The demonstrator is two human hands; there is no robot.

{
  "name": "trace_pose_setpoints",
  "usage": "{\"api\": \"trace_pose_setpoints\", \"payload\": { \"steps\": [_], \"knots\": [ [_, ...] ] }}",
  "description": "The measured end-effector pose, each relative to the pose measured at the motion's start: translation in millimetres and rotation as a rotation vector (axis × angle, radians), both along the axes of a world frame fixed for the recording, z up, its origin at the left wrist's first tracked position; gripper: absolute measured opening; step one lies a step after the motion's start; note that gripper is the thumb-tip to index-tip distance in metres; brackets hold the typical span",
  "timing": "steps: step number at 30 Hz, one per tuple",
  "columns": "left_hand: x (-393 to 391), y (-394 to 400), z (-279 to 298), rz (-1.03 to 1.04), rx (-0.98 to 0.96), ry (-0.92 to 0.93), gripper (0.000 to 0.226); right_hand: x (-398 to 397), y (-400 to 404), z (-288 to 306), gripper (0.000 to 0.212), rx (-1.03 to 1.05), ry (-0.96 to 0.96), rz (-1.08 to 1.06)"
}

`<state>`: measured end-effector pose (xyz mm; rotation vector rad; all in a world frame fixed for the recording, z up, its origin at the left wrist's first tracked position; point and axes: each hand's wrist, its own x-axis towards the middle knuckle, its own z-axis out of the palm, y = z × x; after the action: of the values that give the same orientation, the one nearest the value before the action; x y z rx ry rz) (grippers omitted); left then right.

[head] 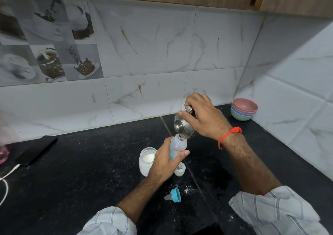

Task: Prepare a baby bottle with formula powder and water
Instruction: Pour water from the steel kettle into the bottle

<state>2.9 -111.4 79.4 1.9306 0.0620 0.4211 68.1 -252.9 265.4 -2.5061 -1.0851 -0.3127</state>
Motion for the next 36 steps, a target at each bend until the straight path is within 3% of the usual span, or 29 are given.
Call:
{"api": "trace_pose_setpoints", "payload": {
  "steps": [21,30,36],
  "knots": [
    [0,2,-17,-0.011,-0.001,0.040,0.066,4,-7,1,0.025,-0.010,-0.039,-0.007],
    [3,2,-23,-0.011,0.011,0.045,0.050,7,-10,1,0.025,-0.001,-0.054,-0.001],
    [6,0,-23,-0.014,0.017,0.046,0.055,7,-10,2,0.024,-0.007,-0.053,0.005]
  ]
}}
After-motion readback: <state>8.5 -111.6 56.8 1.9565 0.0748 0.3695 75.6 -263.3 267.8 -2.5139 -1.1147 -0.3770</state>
